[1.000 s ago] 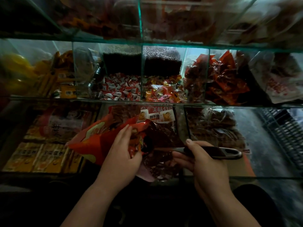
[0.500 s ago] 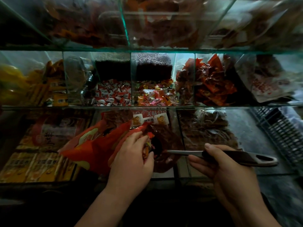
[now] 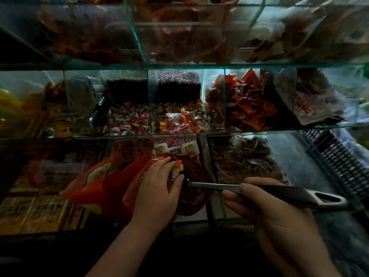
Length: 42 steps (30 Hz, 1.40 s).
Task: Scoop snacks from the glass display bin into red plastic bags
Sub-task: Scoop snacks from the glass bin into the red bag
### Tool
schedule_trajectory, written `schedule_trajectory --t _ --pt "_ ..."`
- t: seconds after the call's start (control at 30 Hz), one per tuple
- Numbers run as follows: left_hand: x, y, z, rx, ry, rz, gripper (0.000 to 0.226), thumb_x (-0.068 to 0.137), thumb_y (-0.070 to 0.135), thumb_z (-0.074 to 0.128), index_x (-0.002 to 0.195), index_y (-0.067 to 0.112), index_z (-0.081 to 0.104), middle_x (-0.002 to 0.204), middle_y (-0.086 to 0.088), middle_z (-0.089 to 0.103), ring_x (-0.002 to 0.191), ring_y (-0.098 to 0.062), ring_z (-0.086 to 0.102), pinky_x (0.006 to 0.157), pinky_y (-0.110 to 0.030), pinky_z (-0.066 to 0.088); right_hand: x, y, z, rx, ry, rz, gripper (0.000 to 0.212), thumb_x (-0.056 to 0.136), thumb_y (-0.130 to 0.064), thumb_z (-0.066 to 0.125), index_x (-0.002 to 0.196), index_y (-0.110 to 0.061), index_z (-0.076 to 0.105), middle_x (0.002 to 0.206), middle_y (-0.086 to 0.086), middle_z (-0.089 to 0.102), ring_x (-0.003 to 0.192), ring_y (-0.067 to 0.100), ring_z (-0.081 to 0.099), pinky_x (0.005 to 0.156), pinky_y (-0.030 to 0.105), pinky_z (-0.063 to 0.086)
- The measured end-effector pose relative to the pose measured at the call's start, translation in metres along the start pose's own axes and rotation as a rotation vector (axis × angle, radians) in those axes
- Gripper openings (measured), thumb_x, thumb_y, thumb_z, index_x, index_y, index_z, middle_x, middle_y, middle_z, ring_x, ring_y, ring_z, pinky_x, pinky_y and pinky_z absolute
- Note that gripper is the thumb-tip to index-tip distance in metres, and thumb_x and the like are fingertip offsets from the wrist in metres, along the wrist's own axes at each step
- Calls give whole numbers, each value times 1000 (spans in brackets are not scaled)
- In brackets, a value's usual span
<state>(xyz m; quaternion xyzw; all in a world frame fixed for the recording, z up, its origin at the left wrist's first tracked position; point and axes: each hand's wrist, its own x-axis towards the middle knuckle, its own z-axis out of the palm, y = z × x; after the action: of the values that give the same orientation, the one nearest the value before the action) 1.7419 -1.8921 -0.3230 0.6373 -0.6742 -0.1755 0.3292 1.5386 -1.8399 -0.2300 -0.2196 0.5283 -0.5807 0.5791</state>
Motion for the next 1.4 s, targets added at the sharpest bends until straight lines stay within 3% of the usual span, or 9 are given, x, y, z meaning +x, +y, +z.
schedule_trajectory --t 0.23,0.5,0.73,0.9,0.97,1.03,1.2,1.3,1.4 --pt "10 7 5 15 141 39 43 99 42 50 130 16 65 132 5 59 129 -13 48 108 -32 38 -8 -3 10 -8 -61 -34 21 77 16 68 71 -4 71 75 30 72 70 43 76 57 34 62" --pt "38 19 -7 34 254 194 39 101 39 50 125 13 67 123 4 58 121 -12 49 103 -26 38 -11 -23 25 43 -78 -153 14 54 -7 71 58 -20 74 67 24 72 63 36 76 55 32 61" --pt "112 38 -17 97 178 265 42 103 39 51 135 13 62 135 -3 58 128 -19 48 108 -39 41 27 -45 48 185 -30 -116 15 93 5 56 88 -9 60 61 5 73 64 20 77 57 25 62" --pt "157 43 -19 73 76 153 58 106 46 45 155 17 38 162 -2 36 151 -18 24 125 -37 17 73 -45 64 327 17 -40 6 95 0 61 91 -4 64 69 3 76 79 22 79 64 26 62" --pt "160 42 -22 -18 111 95 58 104 45 49 155 18 38 161 -1 36 150 -17 28 123 -36 23 95 -42 78 347 51 -66 2 93 -1 65 93 -1 67 75 7 78 79 22 79 64 26 62" --pt "152 39 -22 -80 150 65 55 101 38 56 151 19 43 155 1 42 143 -15 36 115 -31 32 114 -35 92 175 62 -193 7 89 -8 72 97 -7 71 82 4 79 80 15 78 66 24 61" --pt "125 24 -18 -101 129 -11 55 97 31 65 148 22 45 147 3 46 136 -13 43 111 -30 37 149 -28 94 -821 -99 -1060 11 88 -5 70 97 -11 71 93 0 71 87 7 66 78 21 54" --pt "115 19 -18 -113 122 -34 55 97 31 65 148 22 46 147 3 46 135 -13 43 109 -27 35 150 -28 87 -1118 -255 -1181 30 79 -6 69 109 -5 71 108 11 68 100 27 67 87 41 56" --pt "109 19 -19 -125 112 -55 56 97 31 66 149 24 46 149 5 45 137 -13 42 109 -26 34 141 -24 80 -1105 -270 -1189 29 84 -18 63 109 -6 71 109 10 69 99 25 67 86 43 56"
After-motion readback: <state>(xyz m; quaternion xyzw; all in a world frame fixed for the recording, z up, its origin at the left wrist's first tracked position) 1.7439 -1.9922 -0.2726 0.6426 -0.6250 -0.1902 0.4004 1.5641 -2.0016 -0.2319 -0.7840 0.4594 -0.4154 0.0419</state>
